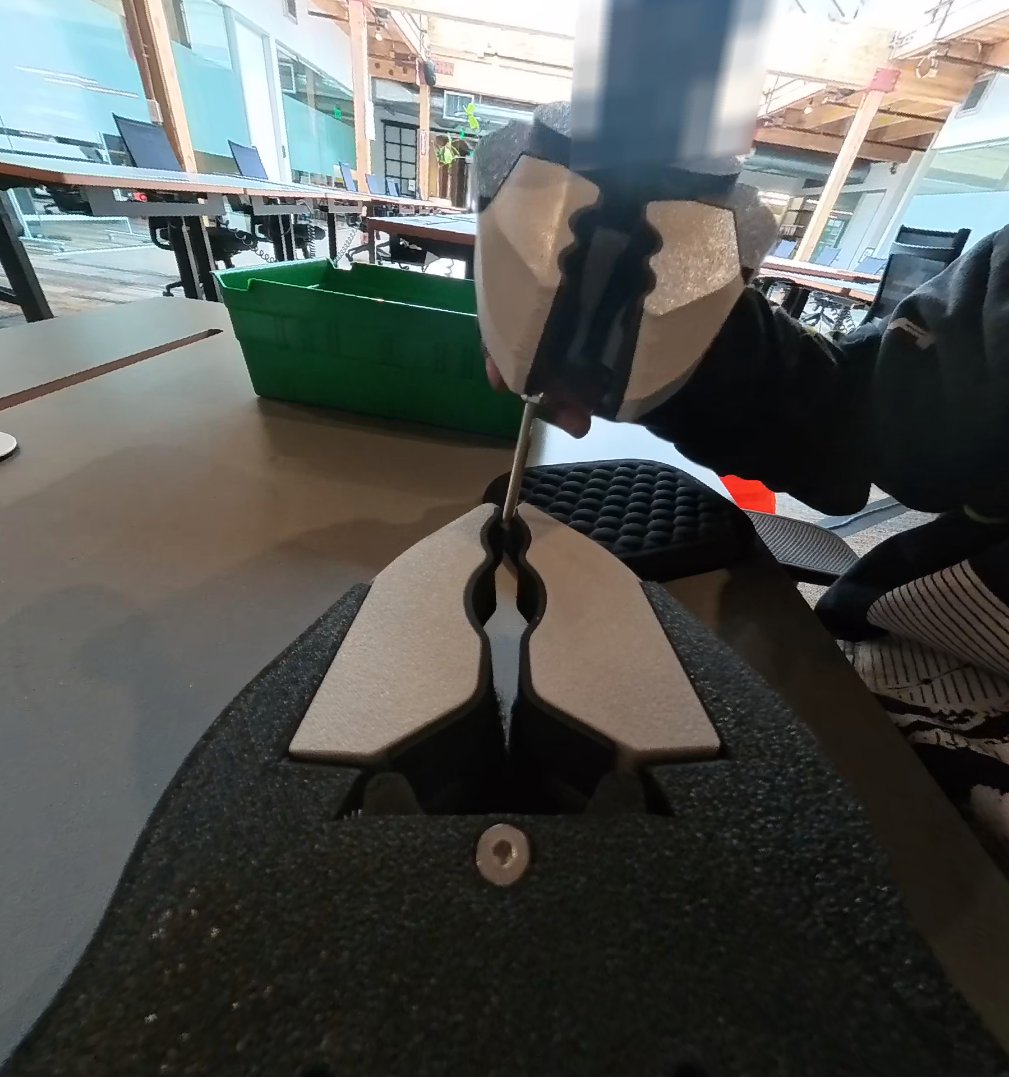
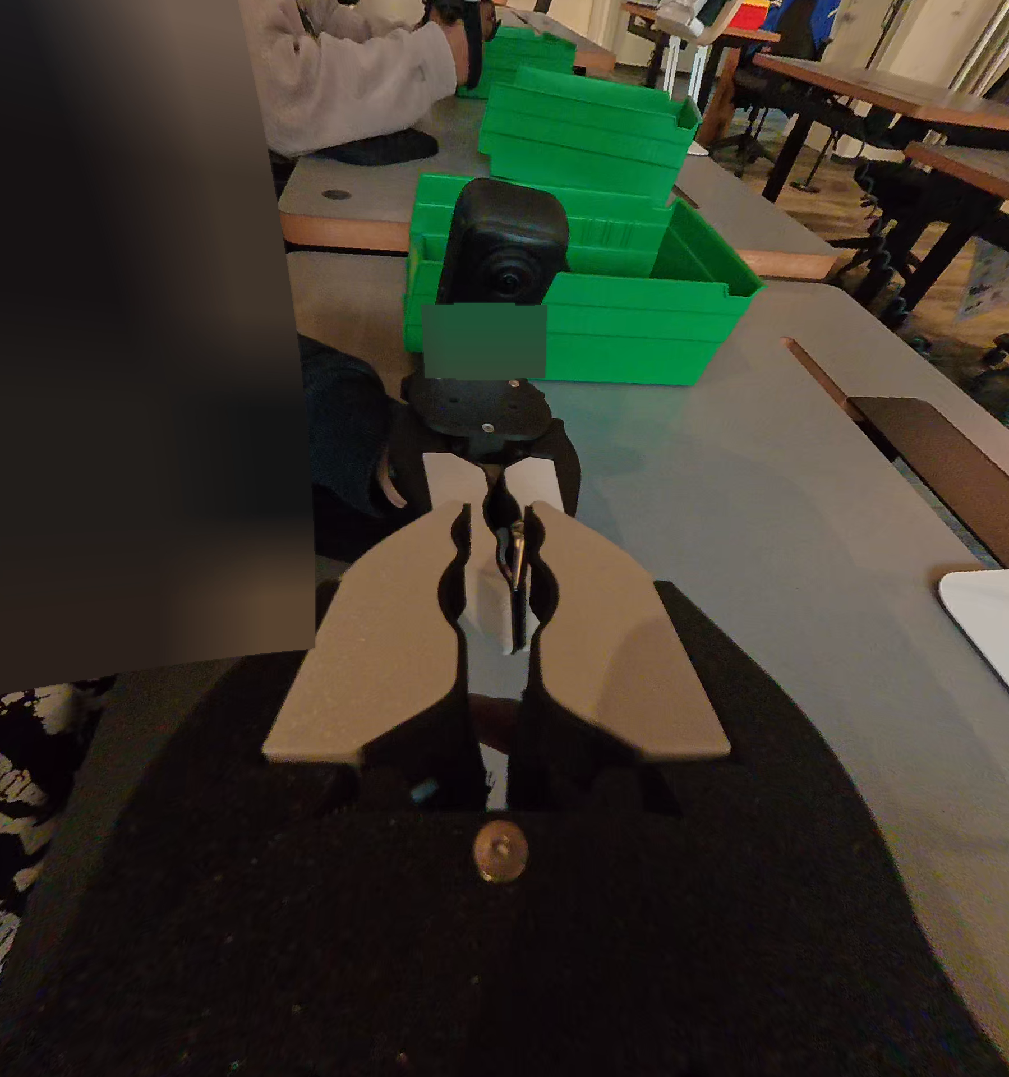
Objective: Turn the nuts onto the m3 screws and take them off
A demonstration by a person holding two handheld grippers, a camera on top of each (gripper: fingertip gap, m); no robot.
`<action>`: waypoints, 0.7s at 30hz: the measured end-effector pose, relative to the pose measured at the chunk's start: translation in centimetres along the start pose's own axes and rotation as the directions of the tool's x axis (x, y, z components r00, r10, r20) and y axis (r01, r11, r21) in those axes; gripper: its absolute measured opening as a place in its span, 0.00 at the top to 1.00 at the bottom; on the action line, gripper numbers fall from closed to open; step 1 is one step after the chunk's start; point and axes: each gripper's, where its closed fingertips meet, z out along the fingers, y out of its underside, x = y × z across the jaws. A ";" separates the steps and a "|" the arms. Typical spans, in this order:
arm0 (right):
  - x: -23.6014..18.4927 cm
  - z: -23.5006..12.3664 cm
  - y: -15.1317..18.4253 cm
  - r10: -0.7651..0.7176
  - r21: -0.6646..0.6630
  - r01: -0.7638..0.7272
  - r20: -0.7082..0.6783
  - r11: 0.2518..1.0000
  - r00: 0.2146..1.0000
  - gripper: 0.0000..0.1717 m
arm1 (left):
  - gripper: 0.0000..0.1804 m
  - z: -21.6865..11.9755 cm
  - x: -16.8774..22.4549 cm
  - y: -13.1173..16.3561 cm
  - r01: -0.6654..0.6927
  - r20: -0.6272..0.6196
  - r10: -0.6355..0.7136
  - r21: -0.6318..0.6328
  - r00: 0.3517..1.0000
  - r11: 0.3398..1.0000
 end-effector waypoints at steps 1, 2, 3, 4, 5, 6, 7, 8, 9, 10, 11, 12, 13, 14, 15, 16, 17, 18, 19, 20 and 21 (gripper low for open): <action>0.0 0.0 -0.1 0.000 0.009 0.000 -0.001 1.000 1.000 0.91 | 1.00 0.0 0.0 0.0 0.003 0.002 -0.003 0.001 1.000 1.000; 0.0 -0.1 -0.3 -0.001 0.021 0.001 -0.003 1.000 1.000 0.91 | 1.00 0.0 -0.1 -0.1 0.007 0.003 -0.007 0.004 1.000 1.000; 0.1 -0.2 -0.4 -0.006 0.026 0.007 -0.010 1.000 1.000 0.92 | 1.00 -0.1 -0.1 -0.1 0.010 0.003 -0.010 0.006 1.000 1.000; 0.2 -0.2 -0.4 -0.019 0.021 0.019 -0.020 1.000 1.000 0.92 | 1.00 -0.1 -0.1 -0.1 0.009 0.003 -0.009 0.006 1.000 1.000; 0.4 -0.3 -0.3 -0.041 0.006 0.041 -0.037 0.999 0.998 0.92 | 1.00 -0.1 -0.1 -0.1 0.007 0.004 -0.007 0.005 1.000 1.000; 0.6 -0.3 -0.1 -0.074 -0.021 0.073 -0.057 0.997 0.996 0.93 | 1.00 0.0 -0.1 -0.1 0.006 0.004 -0.006 0.004 1.000 1.000; 0.7 -0.3 0.0 -0.108 -0.048 0.105 -0.073 0.993 0.991 0.93 | 1.00 0.0 -0.1 -0.1 0.007 0.004 -0.007 0.004 1.000 1.000; 0.7 -0.3 0.1 -0.133 -0.070 0.127 -0.078 0.989 0.988 0.94 | 1.00 0.0 -0.1 -0.1 0.008 0.005 -0.008 0.005 1.000 1.000; 0.6 -0.3 0.1 -0.150 -0.090 0.143 -0.072 0.986 0.986 0.95 | 1.00 0.0 -0.1 -0.1 0.008 0.005 -0.008 0.005 1.000 1.000; 0.4 -0.3 0.3 -0.165 -0.114 0.157 -0.063 0.981 0.984 0.94 | 1.00 0.0 -0.1 -0.1 0.008 0.006 -0.008 0.004 1.000 1.000; 0.5 -0.2 0.3 -0.181 -0.136 0.171 -0.065 0.976 0.981 0.94 | 1.00 0.0 -0.1 0.0 0.007 0.006 -0.007 0.002 1.000 1.000; 0.5 -0.2 0.3 -0.195 -0.153 0.183 -0.063 0.971 0.979 0.94 | 1.00 0.0 -0.1 0.0 0.007 0.006 -0.007 0.002 1.000 1.000; 0.6 -0.2 0.3 -0.203 -0.167 0.191 -0.060 0.967 0.977 0.94 | 1.00 0.0 -0.1 0.0 0.007 0.006 -0.007 0.003 1.000 1.000; 0.7 -0.2 0.3 -0.209 -0.176 0.196 -0.059 0.965 0.976 0.94 | 1.00 0.0 -0.2 0.0 0.007 0.007 -0.007 0.003 1.000 1.000; 0.8 -0.3 0.2 -0.217 -0.183 0.203 -0.058 0.962 0.975 0.94 | 1.00 0.0 -0.1 0.0 0.006 0.007 -0.006 0.003 1.000 1.000; 0.9 -0.3 0.2 -0.223 -0.190 0.208 -0.060 0.959 0.973 0.94 | 1.00 0.0 -0.1 0.0 0.005 0.007 -0.005 0.002 1.000 1.000; 1.1 -0.3 0.2 -0.228 -0.197 0.212 -0.060 0.957 0.972 0.94 | 1.00 0.0 -0.1 0.0 0.005 0.007 -0.005 0.002 1.000 1.000; 1.1 -0.2 0.3 -0.230 -0.202 0.214 -0.059 0.956 0.971 0.94 | 1.00 0.0 -0.1 0.0 0.005 0.007 -0.005 0.002 1.000 1.000; 1.1 -0.2 0.3 -0.232 -0.207 0.216 -0.055 0.954 0.971 0.95 | 1.00 0.0 -0.1 0.0 0.005 0.006 -0.005 0.002 1.000 1.000; 1.1 -0.1 0.4 -0.236 -0.212 0.220 -0.051 0.952 0.971 0.95 | 1.00 0.0 -0.1 0.0 0.004 0.006 -0.004 0.003 1.000 1.000; 1.1 -0.1 0.5 -0.238 -0.216 0.223 -0.048 0.951 0.970 0.95 | 1.00 0.0 -0.1 0.0 0.004 0.006 -0.004 0.003 1.000 1.000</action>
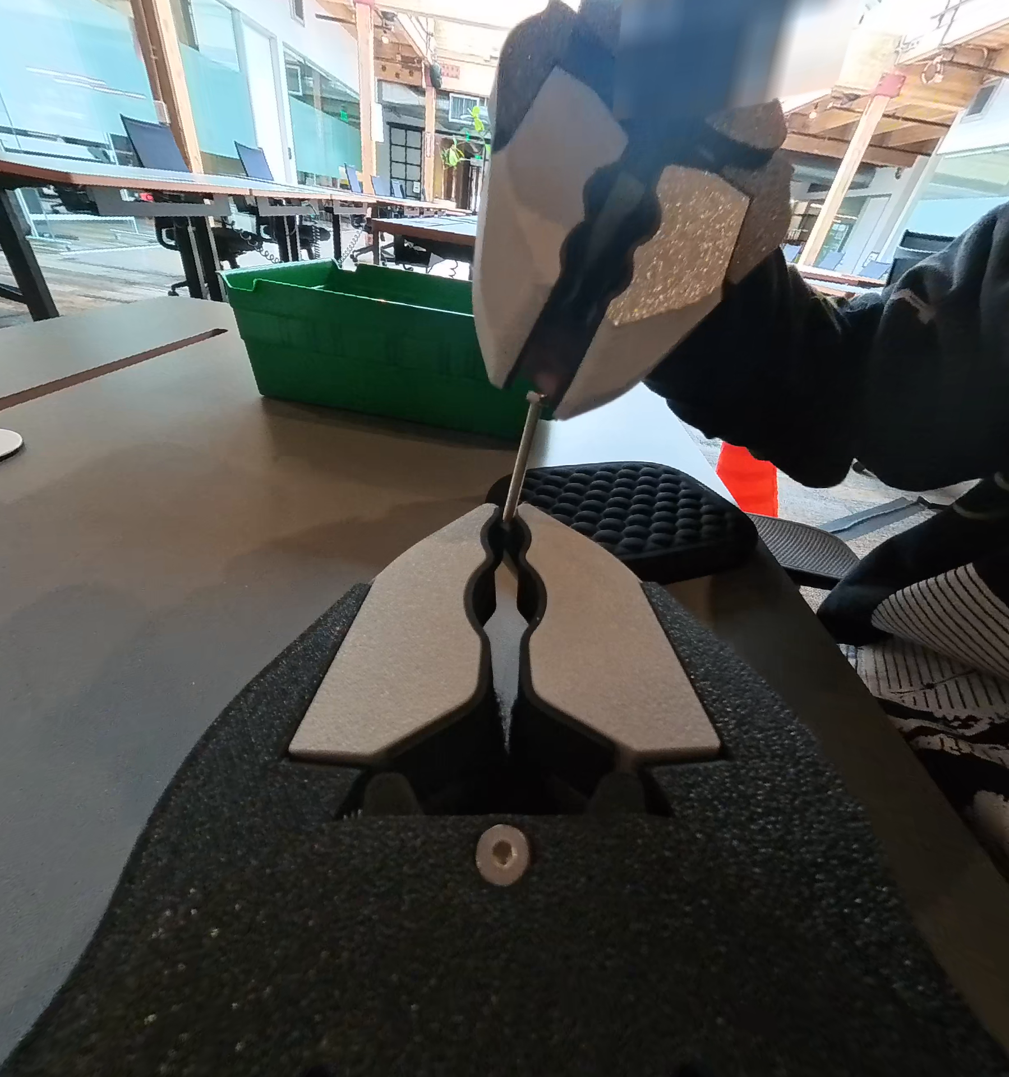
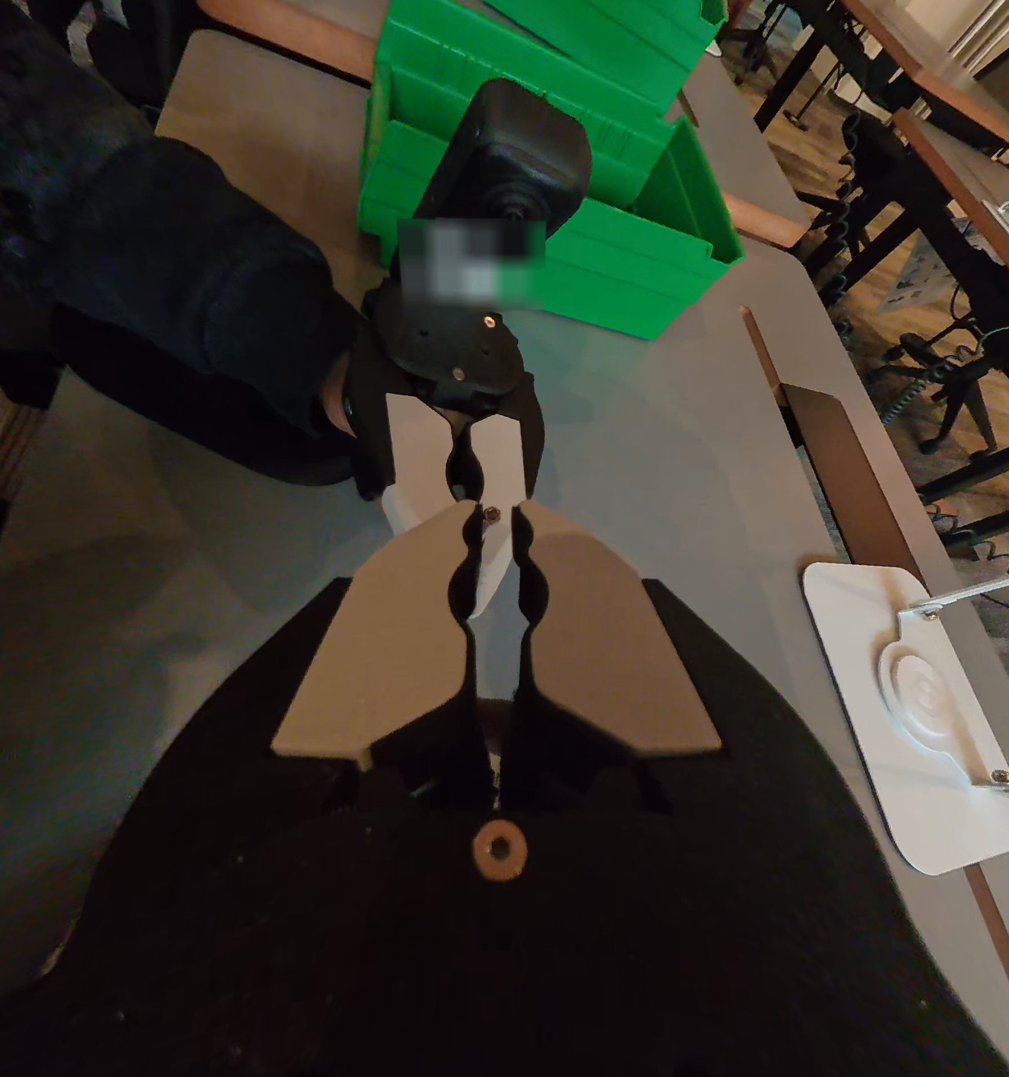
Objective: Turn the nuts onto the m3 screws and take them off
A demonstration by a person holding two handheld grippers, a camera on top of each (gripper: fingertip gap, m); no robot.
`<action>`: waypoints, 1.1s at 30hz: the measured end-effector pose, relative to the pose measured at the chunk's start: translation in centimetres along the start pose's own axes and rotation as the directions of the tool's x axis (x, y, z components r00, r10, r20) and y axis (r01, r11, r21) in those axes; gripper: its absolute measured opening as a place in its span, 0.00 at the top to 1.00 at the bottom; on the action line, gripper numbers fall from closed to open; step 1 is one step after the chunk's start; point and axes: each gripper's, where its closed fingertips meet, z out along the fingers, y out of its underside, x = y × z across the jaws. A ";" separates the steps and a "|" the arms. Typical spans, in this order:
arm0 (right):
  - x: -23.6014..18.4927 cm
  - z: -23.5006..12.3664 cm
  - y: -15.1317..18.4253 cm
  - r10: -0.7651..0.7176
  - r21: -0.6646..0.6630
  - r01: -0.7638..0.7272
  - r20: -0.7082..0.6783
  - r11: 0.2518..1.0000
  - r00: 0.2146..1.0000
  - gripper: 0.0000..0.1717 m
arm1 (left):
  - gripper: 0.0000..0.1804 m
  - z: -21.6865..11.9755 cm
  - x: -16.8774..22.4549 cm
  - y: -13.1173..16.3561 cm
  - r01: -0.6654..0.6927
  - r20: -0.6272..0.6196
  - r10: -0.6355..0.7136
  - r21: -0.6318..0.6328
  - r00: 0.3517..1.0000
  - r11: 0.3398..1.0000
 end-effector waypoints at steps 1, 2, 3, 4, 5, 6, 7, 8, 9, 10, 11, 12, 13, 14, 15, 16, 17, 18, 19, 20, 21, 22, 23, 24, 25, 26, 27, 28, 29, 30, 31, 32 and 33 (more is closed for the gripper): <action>0.0 0.0 0.0 -0.002 -0.002 0.002 0.002 1.000 1.000 0.96 | 1.00 0.0 0.0 0.0 0.000 0.000 0.000 0.000 1.000 1.000; 0.0 0.1 0.1 -0.002 -0.002 0.002 0.000 1.000 1.000 0.96 | 1.00 0.0 0.0 0.0 0.000 -0.001 0.000 0.000 1.000 1.000; 0.0 0.1 0.1 -0.001 -0.002 0.001 0.002 1.000 1.000 0.96 | 1.00 0.0 0.0 0.0 0.000 -0.001 0.000 0.000 1.000 1.000; -0.1 0.1 0.1 0.001 -0.001 -0.001 0.006 1.000 1.000 0.96 | 1.00 0.0 0.0 0.0 0.000 -0.001 0.000 0.000 1.000 1.000; -0.1 0.1 0.1 0.003 -0.001 -0.003 0.008 1.000 1.000 0.97 | 1.00 0.0 0.0 0.0 0.000 -0.001 0.000 0.000 1.000 1.000; -0.1 0.1 0.1 0.005 0.000 -0.005 0.010 1.000 1.000 0.97 | 1.00 0.0 0.0 0.0 0.000 -0.002 0.000 0.000 1.000 1.000; -0.1 0.1 0.1 0.008 -0.001 -0.008 0.012 1.000 1.000 0.97 | 1.00 0.0 0.0 0.0 0.000 -0.002 0.000 0.001 1.000 1.000; -0.1 0.0 0.1 0.011 0.001 -0.011 0.017 1.000 1.000 0.97 | 1.00 0.0 0.0 0.0 -0.001 -0.003 0.001 0.001 1.000 1.000; -0.2 0.0 0.1 0.016 0.002 -0.016 0.023 1.000 1.000 0.97 | 1.00 0.0 0.1 0.0 -0.003 -0.005 0.003 0.001 1.000 1.000; -0.2 0.0 0.1 0.022 0.003 -0.023 0.029 1.000 0.999 0.97 | 1.00 0.0 0.1 0.0 -0.004 -0.005 0.004 0.001 1.000 1.000; -0.2 0.0 0.1 0.028 0.006 -0.028 0.034 1.000 0.999 0.98 | 1.00 0.0 0.1 0.0 -0.006 -0.006 0.006 0.001 1.000 1.000; -0.3 -0.1 0.1 0.033 0.008 -0.033 0.037 0.999 0.999 0.98 | 1.00 0.0 0.1 0.0 -0.008 -0.006 0.008 0.002 1.000 1.000; -0.3 -0.1 0.1 0.039 0.010 -0.040 0.043 0.999 0.998 0.98 | 1.00 0.0 0.1 0.0 -0.009 -0.006 0.009 0.002 1.000 1.000; -0.3 -0.1 0.1 0.046 0.011 -0.047 0.049 0.999 0.998 0.98 | 1.00 0.0 0.2 0.0 -0.011 -0.008 0.011 0.000 1.000 1.000; -0.4 -0.1 0.1 0.053 0.012 -0.054 0.053 0.998 0.997 0.98 | 1.00 0.0 0.2 0.0 -0.012 -0.009 0.012 0.000 1.000 1.000; -0.4 -0.1 0.1 0.059 0.012 -0.060 0.057 0.998 0.997 0.98 | 1.00 0.0 0.2 0.0 -0.013 -0.009 0.013 -0.001 1.000 1.000; -0.4 -0.2 0.1 0.065 0.012 -0.065 0.060 0.998 0.996 0.98 | 1.00 0.0 0.2 0.0 -0.014 -0.011 0.014 -0.002 1.000 1.000; -0.4 -0.2 0.1 0.070 0.012 -0.071 0.063 0.997 0.996 0.98 | 1.00 0.1 0.3 0.0 -0.016 -0.011 0.016 -0.003 1.000 1.000; -0.4 -0.2 0.2 0.076 0.012 -0.077 0.068 0.997 0.995 0.98 | 1.00 0.1 0.3 0.0 -0.018 -0.012 0.018 -0.004 1.000 1.000; -0.4 -0.2 0.2 0.081 0.012 -0.083 0.072 0.997 0.994 0.98 | 1.00 0.1 0.3 0.1 -0.019 -0.013 0.019 -0.005 1.000 1.000; -0.4 -0.2 0.2 0.087 0.013 -0.089 0.079 0.996 0.993 0.98 | 1.00 0.1 0.3 0.1 -0.019 -0.013 0.019 -0.005 1.000 1.000; -0.5 -0.2 0.2 0.092 0.014 -0.094 0.082 0.995 0.992 0.98 | 1.00 0.1 0.3 0.1 -0.020 -0.014 0.020 -0.005 1.000 1.000; -0.4 -0.2 0.2 0.095 0.013 -0.096 0.084 0.995 0.992 0.98 | 1.00 0.1 0.3 0.1 -0.021 -0.014 0.020 -0.006 1.000 1.000; -0.5 -0.2 0.1 0.099 0.015 -0.101 0.087 0.995 0.991 0.98 | 1.00 0.1 0.3 0.1 -0.021 -0.014 0.021 -0.006 1.000 1.000; -0.5 -0.2 0.1 0.105 0.018 -0.107 0.095 0.994 0.990 0.98 | 1.00 0.1 0.3 0.1 -0.021 -0.015 0.021 -0.006 1.000 1.000; -0.5 -0.2 0.1 0.110 0.019 -0.112 0.098 0.994 0.989 0.98 | 1.00 0.1 0.4 0.1 -0.022 -0.015 0.022 -0.006 1.000 1.000; -0.5 -0.2 0.1 0.110 0.016 -0.112 0.097 0.994 0.989 0.98 | 1.00 0.1 0.3 0.1 -0.023 -0.014 0.022 -0.007 1.000 1.000; -0.5 -0.2 0.1 0.110 0.013 -0.111 0.100 0.994 0.989 0.98 | 1.00 0.1 0.3 0.1 -0.022 -0.014 0.022 -0.007 1.000 1.000; -0.5 -0.2 0.1 0.112 0.013 -0.114 0.103 0.993 0.988 0.98 | 1.00 0.1 0.4 0.1 -0.023 -0.015 0.023 -0.007 1.000 1.000; -0.5 -0.2 0.1 0.114 0.012 -0.116 0.104 0.993 0.988 0.98 | 1.00 0.1 0.4 0.1 -0.023 -0.015 0.023 -0.007 1.000 1.000; -0.5 -0.2 0.1 0.114 0.012 -0.116 0.105 0.993 0.988 0.98 | 1.00 0.1 0.4 0.1 -0.024 -0.016 0.023 -0.008 1.000 1.000; -0.5 -0.2 0.1 0.114 0.013 -0.116 0.105 0.993 0.988 0.98 | 1.00 0.1 0.4 0.1 -0.023 -0.016 0.023 -0.007 1.000 1.000; -0.5 -0.2 0.1 0.117 0.013 -0.119 0.106 0.993 0.987 0.98 | 1.00 0.1 0.4 0.1 -0.023 -0.015 0.023 -0.006 1.000 1.000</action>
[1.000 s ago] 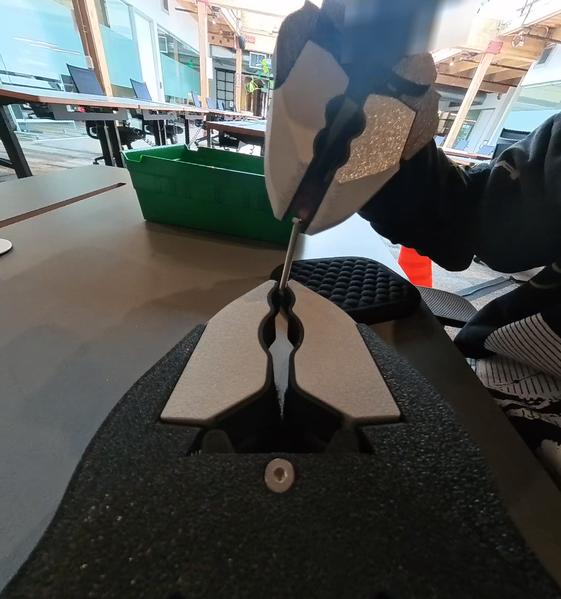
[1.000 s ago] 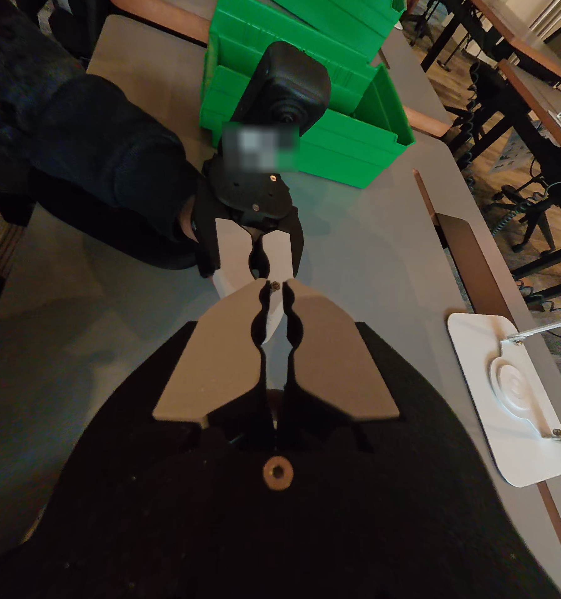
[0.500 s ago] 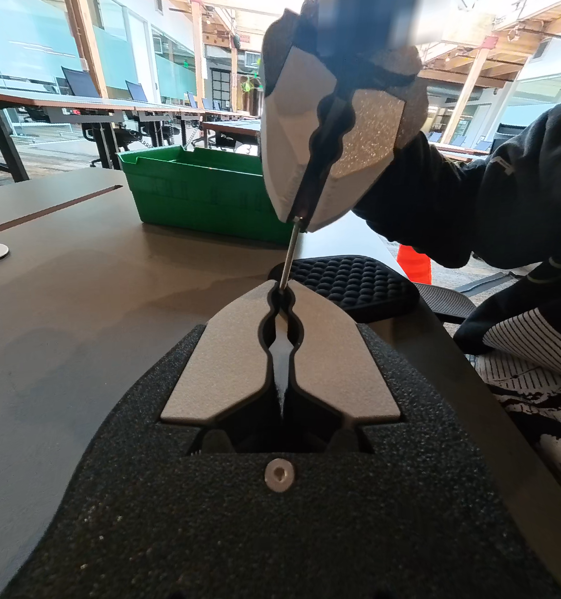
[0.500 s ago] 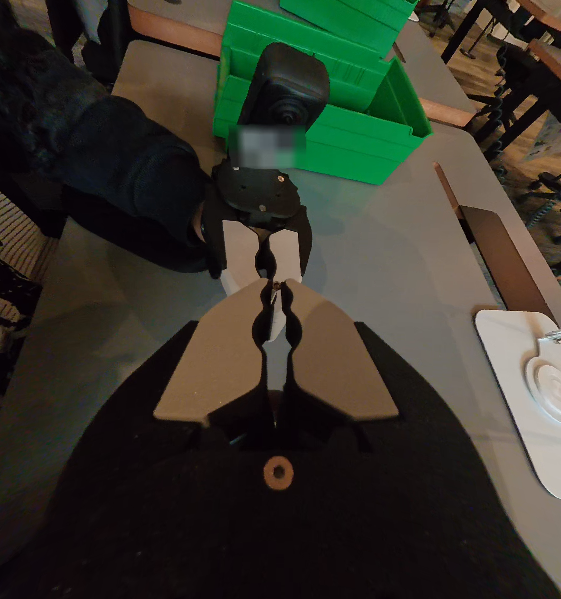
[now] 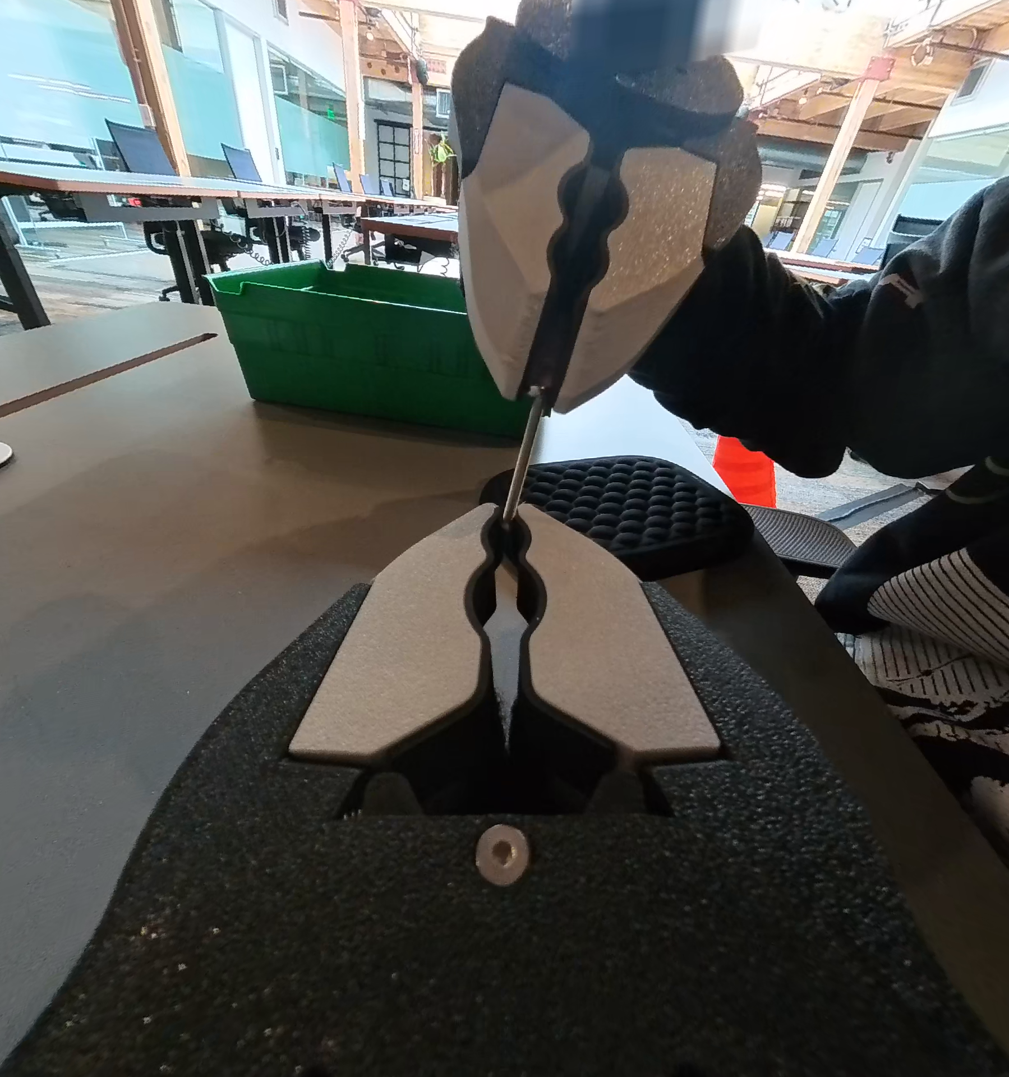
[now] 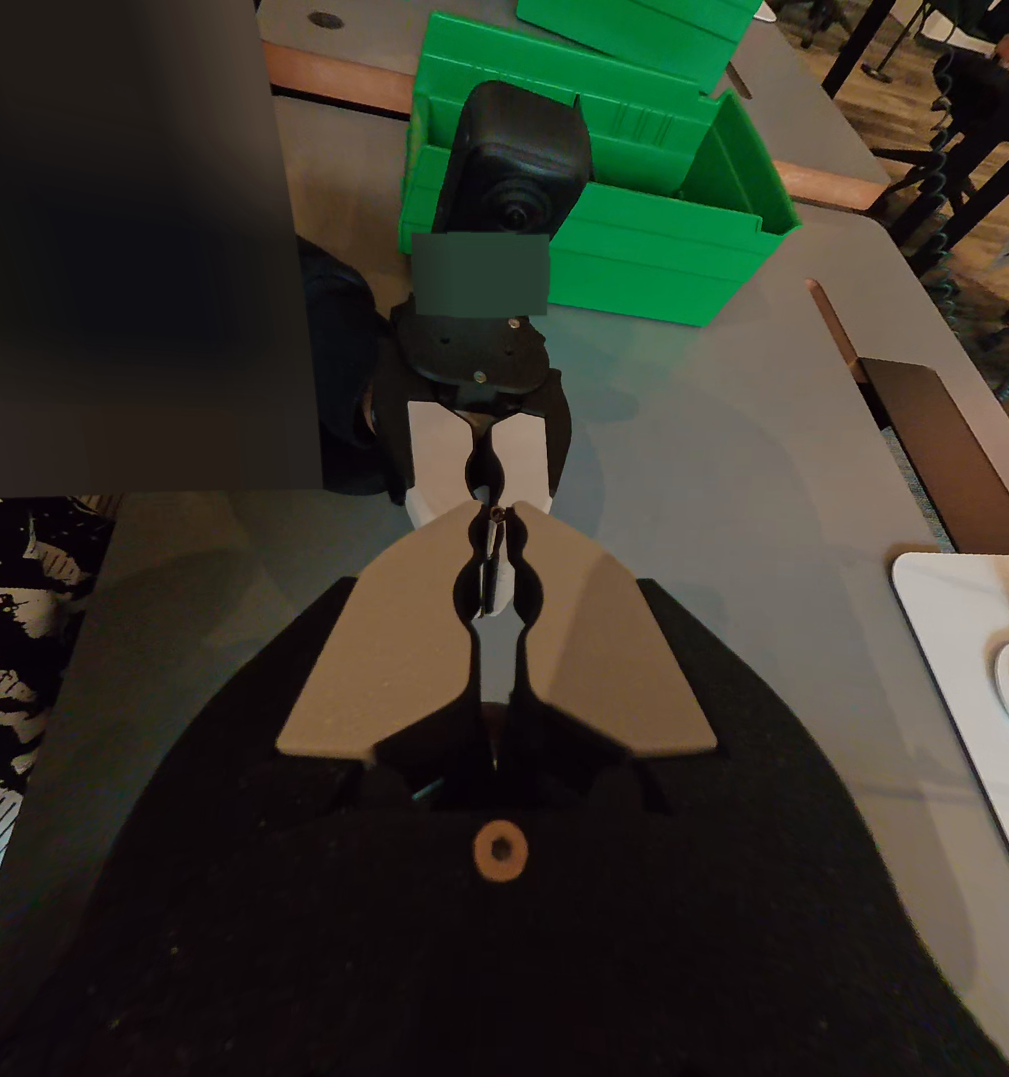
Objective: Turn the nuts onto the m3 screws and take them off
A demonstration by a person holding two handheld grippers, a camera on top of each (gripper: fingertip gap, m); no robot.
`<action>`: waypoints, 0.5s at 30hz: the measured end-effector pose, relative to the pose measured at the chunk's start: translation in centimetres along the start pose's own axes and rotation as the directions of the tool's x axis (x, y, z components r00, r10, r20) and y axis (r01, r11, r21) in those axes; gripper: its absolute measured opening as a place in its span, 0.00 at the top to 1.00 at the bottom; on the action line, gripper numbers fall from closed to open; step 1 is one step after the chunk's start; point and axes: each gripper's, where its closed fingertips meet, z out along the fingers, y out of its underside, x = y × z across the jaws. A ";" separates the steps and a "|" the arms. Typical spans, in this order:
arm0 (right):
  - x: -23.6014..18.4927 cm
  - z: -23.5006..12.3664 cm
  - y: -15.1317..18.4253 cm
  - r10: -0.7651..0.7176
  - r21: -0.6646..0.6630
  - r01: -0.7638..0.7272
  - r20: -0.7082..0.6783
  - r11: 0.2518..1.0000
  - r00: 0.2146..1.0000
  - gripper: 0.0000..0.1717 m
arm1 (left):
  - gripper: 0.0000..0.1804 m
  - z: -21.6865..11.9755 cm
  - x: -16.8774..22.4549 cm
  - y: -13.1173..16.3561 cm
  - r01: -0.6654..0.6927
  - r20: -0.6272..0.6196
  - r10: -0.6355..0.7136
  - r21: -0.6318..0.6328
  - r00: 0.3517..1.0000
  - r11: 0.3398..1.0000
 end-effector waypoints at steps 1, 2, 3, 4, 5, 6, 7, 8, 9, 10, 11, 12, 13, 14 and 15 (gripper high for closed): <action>0.0 0.0 0.0 0.004 0.002 -0.004 0.005 1.000 1.000 0.98 | 1.00 0.0 0.0 0.0 -0.001 0.000 0.001 0.001 1.000 1.000; -0.1 0.0 0.0 0.008 0.003 -0.008 0.009 1.000 1.000 0.98 | 1.00 0.0 0.0 0.0 -0.002 0.001 0.002 0.001 1.000 1.000; 0.0 0.0 0.0 0.010 0.002 -0.010 0.008 1.000 1.000 0.98 | 1.00 0.0 0.0 0.0 -0.003 0.001 0.003 0.000 1.000 1.000; 0.0 0.0 0.0 0.009 0.001 -0.009 0.009 1.000 1.000 0.98 | 1.00 0.0 0.0 0.0 -0.003 0.000 0.003 -0.001 1.000 1.000; -0.1 0.0 0.0 0.006 -0.001 -0.006 0.008 1.000 1.000 0.98 | 1.00 0.0 0.0 0.0 -0.002 0.000 0.002 -0.002 1.000 1.000; 0.0 0.0 0.0 0.003 -0.004 -0.003 0.006 1.000 1.000 0.98 | 1.00 0.0 0.0 0.0 -0.002 0.000 0.002 -0.002 1.000 1.000; -0.1 0.0 0.0 0.001 -0.007 -0.001 0.009 1.000 1.000 0.98 | 1.00 0.0 0.0 0.0 -0.002 0.000 0.002 -0.003 1.000 1.000; -0.2 0.0 0.0 -0.002 -0.011 0.002 0.011 1.000 1.000 0.98 | 1.00 0.0 0.0 0.1 -0.003 0.000 0.003 -0.004 1.000 1.000; -0.2 0.0 0.0 -0.006 -0.016 0.006 0.011 1.000 1.000 0.98 | 1.00 0.1 0.0 0.1 -0.004 0.000 0.004 -0.006 1.000 1.000; -0.2 0.0 0.1 -0.009 -0.021 0.010 0.011 1.000 1.000 0.98 | 1.00 0.1 0.0 0.1 -0.005 0.000 0.005 -0.007 1.000 1.000; -0.3 0.0 0.0 -0.013 -0.024 0.013 0.014 1.000 1.000 0.98 | 1.00 0.1 0.1 0.1 -0.005 0.000 0.005 -0.008 1.000 1.000; -0.3 0.0 0.0 -0.015 -0.029 0.015 0.015 0.999 1.000 0.98 | 1.00 0.1 0.1 0.1 -0.006 0.001 0.006 -0.009 1.000 1.000; -0.3 0.0 0.1 -0.019 -0.038 0.019 0.014 0.999 1.000 0.98 | 1.00 0.1 0.1 0.1 -0.006 0.001 0.006 -0.009 1.000 1.000; -0.3 -0.1 0.1 -0.024 -0.043 0.024 0.013 0.999 1.000 0.98 | 1.00 0.1 0.1 0.1 -0.005 0.001 0.005 -0.009 1.000 1.000; -0.3 -0.1 0.1 -0.026 -0.048 0.026 0.015 0.999 1.000 0.98 | 1.00 0.1 0.1 0.1 -0.006 0.001 0.006 -0.009 1.000 1.000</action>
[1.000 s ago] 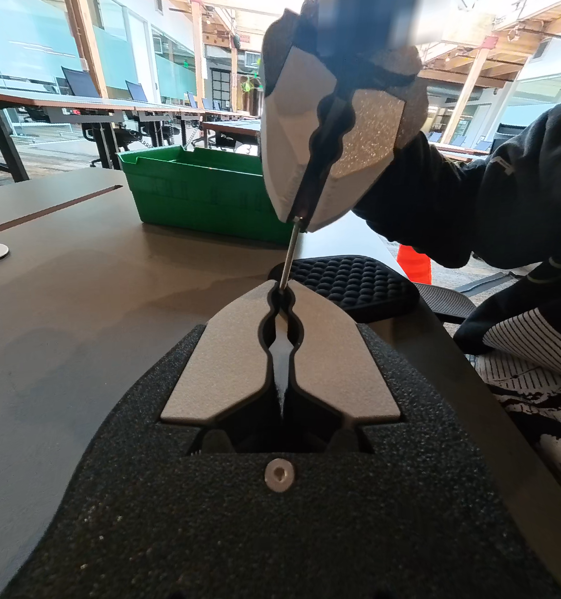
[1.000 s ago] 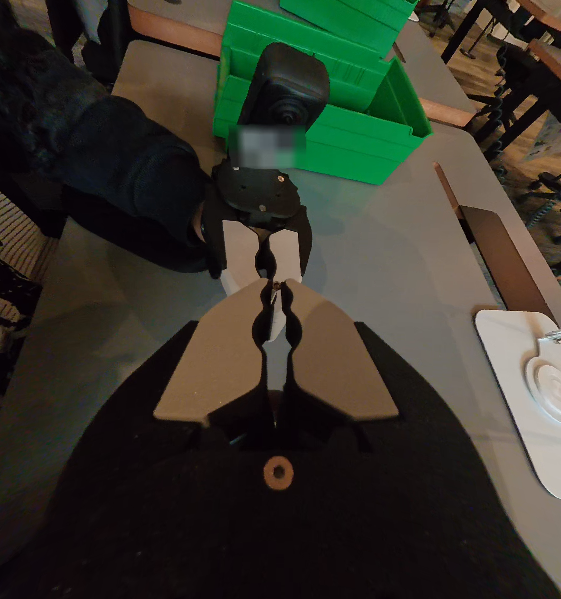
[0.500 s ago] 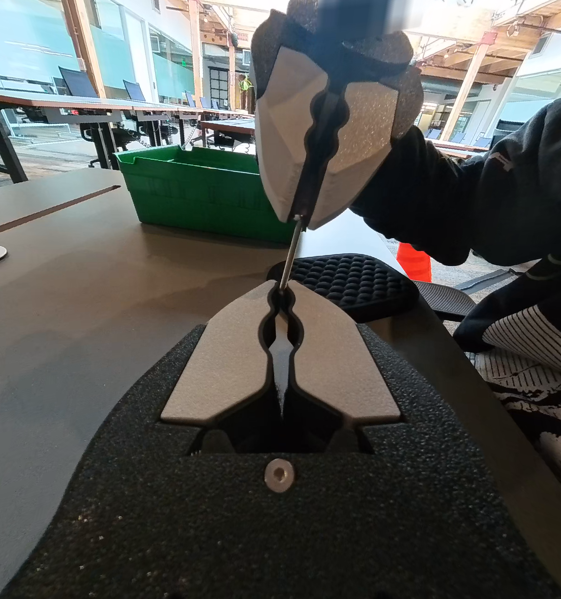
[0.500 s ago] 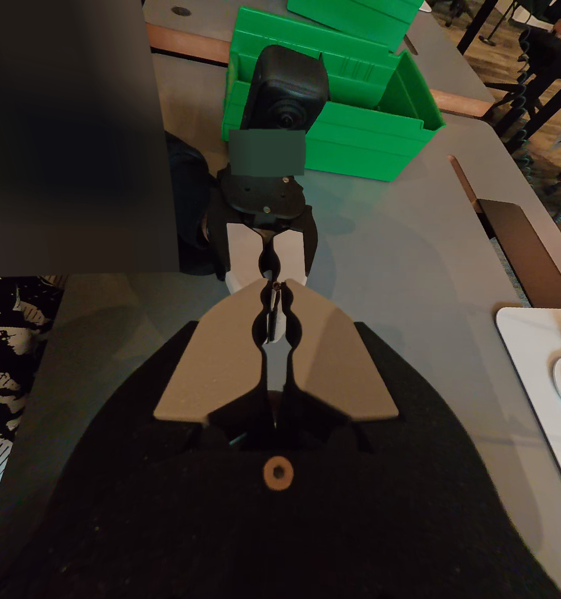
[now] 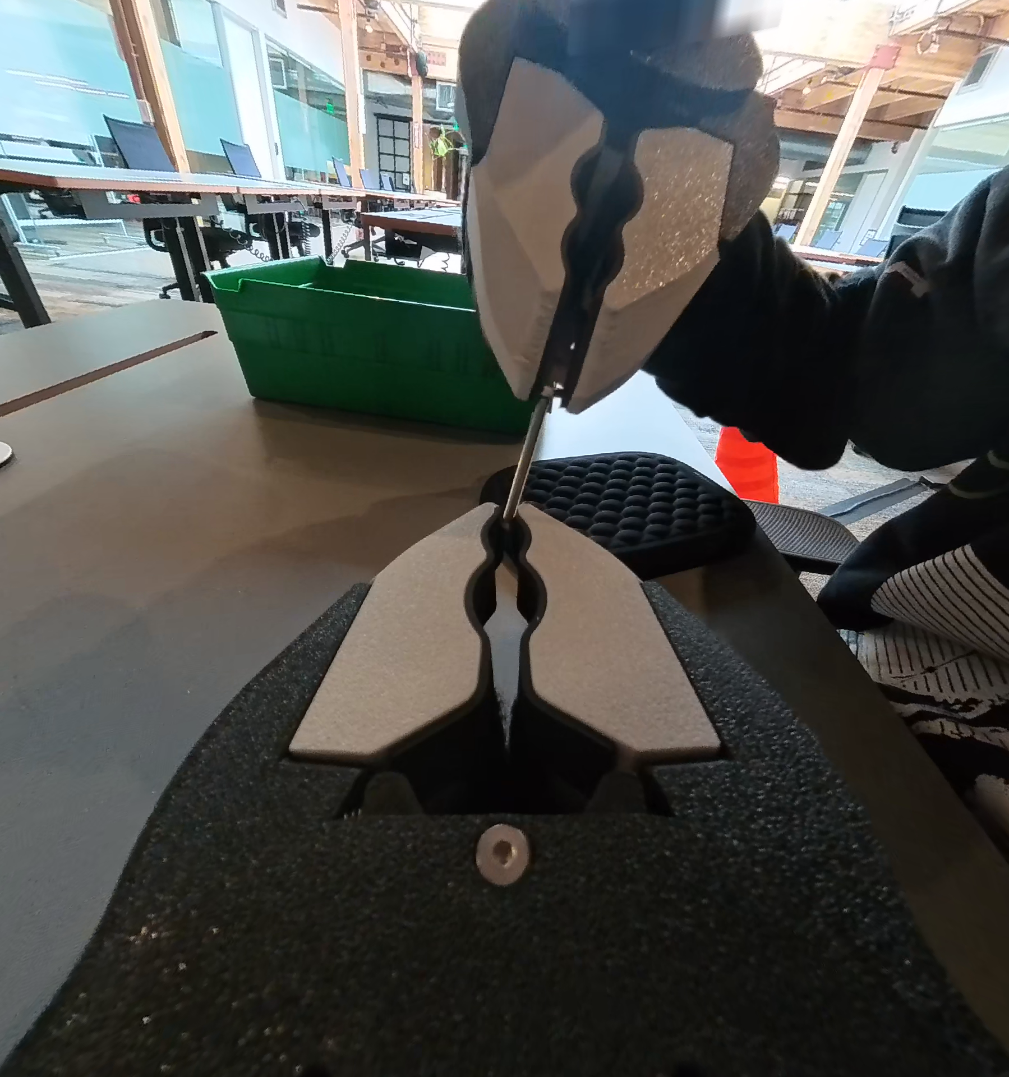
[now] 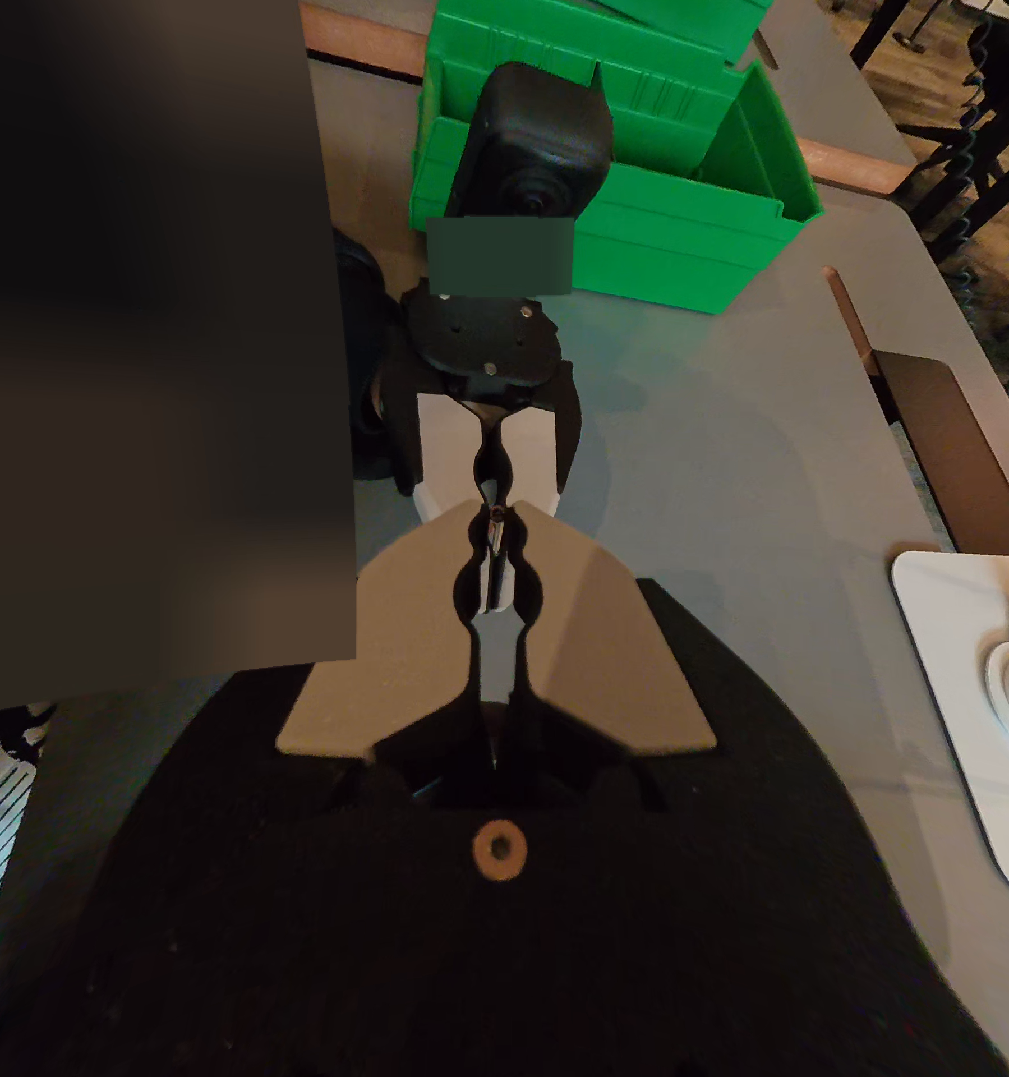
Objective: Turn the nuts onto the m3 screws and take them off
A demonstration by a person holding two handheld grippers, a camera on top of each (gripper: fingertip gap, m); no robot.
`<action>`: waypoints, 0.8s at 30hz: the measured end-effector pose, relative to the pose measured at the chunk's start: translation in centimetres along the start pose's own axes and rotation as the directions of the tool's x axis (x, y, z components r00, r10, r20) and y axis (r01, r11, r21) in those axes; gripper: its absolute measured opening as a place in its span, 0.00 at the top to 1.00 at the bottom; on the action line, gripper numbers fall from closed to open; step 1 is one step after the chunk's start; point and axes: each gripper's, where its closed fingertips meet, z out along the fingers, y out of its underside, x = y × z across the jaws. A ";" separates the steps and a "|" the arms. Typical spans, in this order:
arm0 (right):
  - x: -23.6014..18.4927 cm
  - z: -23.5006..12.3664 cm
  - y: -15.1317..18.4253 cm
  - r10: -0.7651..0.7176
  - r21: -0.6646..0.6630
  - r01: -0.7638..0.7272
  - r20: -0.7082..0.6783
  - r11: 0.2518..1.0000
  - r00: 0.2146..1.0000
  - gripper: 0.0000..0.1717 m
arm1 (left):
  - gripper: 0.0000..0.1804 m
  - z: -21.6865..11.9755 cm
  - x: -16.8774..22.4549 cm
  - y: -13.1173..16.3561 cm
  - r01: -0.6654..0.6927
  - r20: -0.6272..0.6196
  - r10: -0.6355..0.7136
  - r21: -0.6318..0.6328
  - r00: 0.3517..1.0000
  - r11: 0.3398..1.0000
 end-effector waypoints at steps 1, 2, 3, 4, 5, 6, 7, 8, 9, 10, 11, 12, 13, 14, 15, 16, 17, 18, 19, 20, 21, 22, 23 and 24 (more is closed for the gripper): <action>0.0 0.0 0.0 -0.001 -0.004 0.001 0.000 1.000 1.000 0.98 | 1.00 0.0 0.0 0.0 -0.001 0.000 0.001 0.000 1.000 1.000; 0.0 0.0 0.0 -0.005 -0.009 0.005 -0.002 1.000 1.000 0.98 | 1.00 0.0 0.0 0.0 -0.001 0.000 0.001 0.000 1.000 1.000; 0.1 0.0 0.1 -0.008 -0.013 0.008 -0.004 1.000 1.000 0.98 | 1.00 0.0 0.0 0.0 -0.001 0.000 0.001 0.000 1.000 1.000; 0.1 0.0 0.1 -0.009 -0.016 0.009 -0.006 1.000 1.000 0.98 | 1.00 0.0 0.0 0.0 -0.002 0.000 0.002 -0.001 1.000 1.000; 0.1 0.0 0.1 -0.010 -0.018 0.010 -0.005 1.000 1.000 0.98 | 1.00 0.0 0.0 0.0 -0.002 0.001 0.002 -0.001 1.000 1.000; 0.1 0.0 0.1 -0.010 -0.018 0.010 -0.004 1.000 1.000 0.98 | 1.00 0.0 0.0 0.0 -0.002 0.001 0.002 -0.001 1.000 1.000; 0.1 0.0 0.1 -0.012 -0.020 0.012 -0.005 1.000 1.000 0.98 | 1.00 0.0 0.0 0.0 -0.002 0.000 0.002 -0.002 1.000 1.000; 0.1 0.0 0.1 -0.014 -0.022 0.014 -0.006 1.000 1.000 0.98 | 1.00 0.0 0.0 0.0 -0.003 0.000 0.003 -0.002 1.000 1.000; 0.1 0.0 0.1 -0.016 -0.022 0.015 -0.005 1.000 1.000 0.98 | 1.00 0.0 0.0 0.0 -0.003 0.000 0.003 -0.002 1.000 1.000; 0.1 0.0 0.1 -0.017 -0.023 0.017 -0.006 1.000 1.000 0.98 | 1.00 0.0 0.0 0.0 -0.003 0.000 0.003 -0.003 1.000 1.000; 0.1 0.1 0.1 -0.019 -0.025 0.019 -0.007 1.000 1.000 0.98 | 1.00 0.0 0.0 0.0 -0.003 0.000 0.003 -0.003 1.000 1.000; 0.1 0.1 0.1 -0.021 -0.027 0.020 -0.005 0.999 1.000 0.98 | 1.00 0.0 0.0 0.0 -0.003 0.000 0.003 -0.003 1.000 1.000; 0.0 0.1 0.1 -0.022 -0.031 0.022 -0.004 0.999 1.000 0.98 | 1.00 0.0 0.0 0.1 -0.004 0.001 0.004 -0.004 1.000 1.000; 0.1 0.1 0.1 -0.025 -0.036 0.025 -0.005 0.999 1.000 0.98 | 1.00 0.1 0.0 0.1 -0.004 0.001 0.004 -0.005 1.000 1.000; 0.0 0.1 0.2 -0.029 -0.042 0.029 -0.004 0.999 1.000 0.98 | 1.00 0.1 0.0 0.1 -0.004 0.001 0.004 -0.007 1.000 1.000; 0.0 0.1 0.2 -0.032 -0.044 0.031 -0.005 0.999 0.999 0.98 | 1.00 0.1 0.0 0.1 -0.005 0.001 0.005 -0.007 1.000 1.000; 0.1 0.1 0.2 -0.033 -0.045 0.033 -0.005 0.998 0.999 0.98 | 1.00 0.1 0.0 0.1 -0.004 0.002 0.004 -0.006 1.000 1.000; 0.1 0.1 0.2 -0.034 -0.046 0.034 -0.006 0.998 0.999 0.98 | 1.00 0.1 0.0 0.1 -0.003 0.002 0.003 -0.005 1.000 1.000; 0.1 0.1 0.2 -0.036 -0.048 0.035 -0.007 0.998 0.999 0.98 | 1.00 0.1 0.0 0.1 -0.003 0.002 0.003 -0.005 1.000 1.000; 0.1 0.1 0.2 -0.037 -0.049 0.037 -0.008 0.998 0.999 0.98 | 1.00 0.1 0.0 0.1 -0.004 0.002 0.004 -0.006 1.000 1.000; 0.1 0.1 0.2 -0.039 -0.050 0.038 -0.008 0.998 0.999 0.98 | 1.00 0.1 0.0 0.1 -0.003 0.002 0.003 -0.006 1.000 1.000; 0.1 0.1 0.2 -0.041 -0.049 0.040 -0.010 0.998 0.999 0.98 | 1.00 0.1 0.0 0.1 -0.002 0.002 0.002 -0.004 1.000 1.000; 0.1 0.1 0.2 -0.042 -0.047 0.042 -0.013 0.998 0.999 0.98 | 1.00 0.0 -0.1 0.0 0.001 0.002 -0.001 -0.001 1.000 1.000; 0.1 0.1 0.1 -0.042 -0.043 0.042 -0.014 0.998 0.999 0.98 | 1.00 0.0 0.0 0.0 0.001 0.001 -0.001 0.000 1.000 1.000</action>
